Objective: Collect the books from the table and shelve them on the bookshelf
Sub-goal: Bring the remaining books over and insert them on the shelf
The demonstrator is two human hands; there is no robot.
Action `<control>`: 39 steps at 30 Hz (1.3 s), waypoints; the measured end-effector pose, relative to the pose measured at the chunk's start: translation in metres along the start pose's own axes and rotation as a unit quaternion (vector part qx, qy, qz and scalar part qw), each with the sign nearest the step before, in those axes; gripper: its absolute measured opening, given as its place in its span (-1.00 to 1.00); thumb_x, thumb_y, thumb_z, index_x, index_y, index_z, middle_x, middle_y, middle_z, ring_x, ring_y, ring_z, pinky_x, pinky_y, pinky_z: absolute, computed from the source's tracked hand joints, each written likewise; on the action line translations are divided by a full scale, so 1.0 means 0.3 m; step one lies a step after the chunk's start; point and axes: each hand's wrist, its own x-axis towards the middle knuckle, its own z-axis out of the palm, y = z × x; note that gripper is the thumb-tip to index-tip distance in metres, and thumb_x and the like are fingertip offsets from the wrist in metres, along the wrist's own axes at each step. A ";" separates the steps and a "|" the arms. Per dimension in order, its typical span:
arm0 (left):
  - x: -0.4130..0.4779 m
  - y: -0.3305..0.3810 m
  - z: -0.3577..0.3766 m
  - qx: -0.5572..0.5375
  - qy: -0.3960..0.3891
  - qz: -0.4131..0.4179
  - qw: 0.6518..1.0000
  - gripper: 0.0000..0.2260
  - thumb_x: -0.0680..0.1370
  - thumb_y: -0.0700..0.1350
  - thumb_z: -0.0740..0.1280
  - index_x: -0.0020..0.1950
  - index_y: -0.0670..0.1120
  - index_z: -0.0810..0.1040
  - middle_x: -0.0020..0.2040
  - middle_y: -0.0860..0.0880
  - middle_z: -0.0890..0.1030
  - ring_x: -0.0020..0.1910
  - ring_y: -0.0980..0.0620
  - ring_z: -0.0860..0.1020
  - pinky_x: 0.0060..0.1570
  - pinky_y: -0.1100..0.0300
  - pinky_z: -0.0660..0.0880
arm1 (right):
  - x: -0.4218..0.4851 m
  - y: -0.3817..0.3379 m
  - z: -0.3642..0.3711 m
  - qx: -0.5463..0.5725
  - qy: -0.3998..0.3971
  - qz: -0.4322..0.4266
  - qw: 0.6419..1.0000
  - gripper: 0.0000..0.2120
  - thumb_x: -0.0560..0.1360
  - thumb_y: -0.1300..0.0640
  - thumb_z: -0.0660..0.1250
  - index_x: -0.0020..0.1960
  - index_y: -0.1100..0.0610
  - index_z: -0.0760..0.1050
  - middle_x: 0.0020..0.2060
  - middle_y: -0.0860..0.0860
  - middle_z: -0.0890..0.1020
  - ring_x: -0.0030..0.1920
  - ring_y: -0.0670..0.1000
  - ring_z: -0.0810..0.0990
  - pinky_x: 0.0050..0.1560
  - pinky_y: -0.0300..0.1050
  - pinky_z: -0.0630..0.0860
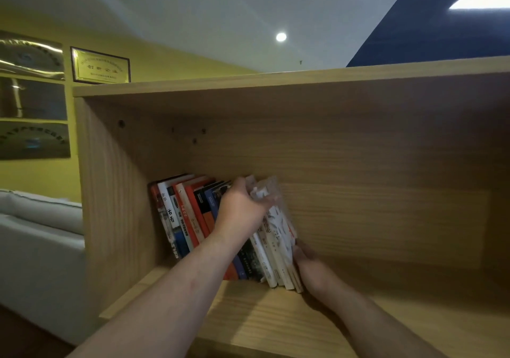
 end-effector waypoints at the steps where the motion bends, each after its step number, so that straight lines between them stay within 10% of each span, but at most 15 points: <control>1: -0.019 -0.032 -0.025 -0.014 0.024 -0.011 1.000 -0.69 0.51 0.12 0.43 0.09 0.00 0.44 -0.09 0.03 0.55 -0.18 0.09 0.57 -0.26 0.19 0.53 | -0.008 -0.010 -0.001 -0.061 0.010 0.008 0.998 -0.50 0.68 -0.19 -0.12 0.55 -0.10 0.24 0.39 0.07 0.55 0.32 0.13 0.54 0.37 0.10 0.44; 6: -0.059 -0.330 -0.220 -0.035 0.230 -0.108 0.966 -0.46 0.48 0.10 0.46 0.35 -0.09 0.39 0.26 -0.09 0.45 0.23 -0.12 0.51 0.05 0.00 0.54 | 0.002 -0.021 -0.010 -0.073 0.014 0.006 0.997 -0.56 0.73 -0.04 -0.05 0.48 0.05 0.40 0.38 0.11 0.54 0.32 0.13 0.53 0.34 -0.07 0.43; 10: 0.036 -0.413 -0.262 -0.132 0.084 -0.163 0.974 -0.41 0.40 -0.08 0.57 0.34 -0.06 0.37 0.14 -0.02 0.59 0.11 -0.07 0.61 -0.01 0.05 0.52 | 0.046 -0.017 -0.021 -0.038 0.018 -0.008 0.999 -0.65 0.68 -0.09 0.05 0.42 -0.24 0.39 0.25 -0.02 0.61 0.13 0.03 0.61 0.20 0.02 0.56; 15: 0.090 -0.444 -0.217 -0.168 0.103 -0.116 0.973 -0.38 0.37 -0.16 0.59 0.32 -0.06 0.34 0.05 0.03 0.59 -0.07 0.13 0.59 -0.21 0.21 0.51 | 0.112 0.026 0.000 0.008 0.003 -0.004 1.000 -0.59 0.54 -0.28 0.07 0.38 -0.54 0.27 0.29 -0.13 0.61 0.16 0.04 0.65 0.18 0.13 0.61; 20: 0.124 -0.452 -0.228 -0.142 0.094 -0.063 0.983 -0.44 0.38 -0.12 0.58 0.27 0.05 0.38 0.06 0.07 0.61 -0.03 0.14 0.61 -0.17 0.18 0.54 | 0.137 -0.007 0.083 0.049 -0.036 -0.033 0.998 -0.64 0.71 0.00 0.00 0.41 -0.38 0.26 0.01 -0.07 0.70 -0.04 -0.01 0.71 -0.15 -0.11 0.65; 24: 0.127 -0.469 -0.263 -0.086 0.091 -0.057 0.991 -0.35 0.41 0.00 0.54 0.42 0.04 0.31 0.20 0.01 0.58 0.13 -0.02 0.63 0.04 -0.03 0.62 | 0.155 -0.049 0.154 0.086 -0.044 -0.054 0.994 -0.73 0.67 -0.11 0.05 0.33 -0.31 0.34 0.00 -0.07 0.74 0.00 0.00 0.73 0.11 0.11 0.66; 30: 0.047 -0.458 -0.252 0.228 0.155 -0.010 0.961 -0.07 0.49 0.23 0.37 0.63 -0.10 -0.10 0.58 -0.15 0.02 0.56 -0.16 0.03 0.49 -0.11 0.23 | 0.115 -0.068 0.166 0.106 -0.023 -0.093 0.990 -0.65 0.67 -0.14 0.04 0.31 -0.29 0.52 0.14 -0.18 0.69 0.17 -0.11 0.65 0.21 -0.08 0.56; 39: -0.012 -0.518 -0.280 0.272 0.045 0.042 0.960 0.04 0.47 0.06 0.48 0.57 0.11 -0.32 0.57 0.10 -0.38 0.56 0.03 -0.32 0.58 -0.08 -0.04 | 0.054 -0.068 0.192 -0.060 0.011 -0.161 0.985 -0.26 0.40 -0.16 0.48 0.46 -0.30 0.17 0.27 -0.25 0.42 0.27 -0.13 0.51 0.30 0.00 0.54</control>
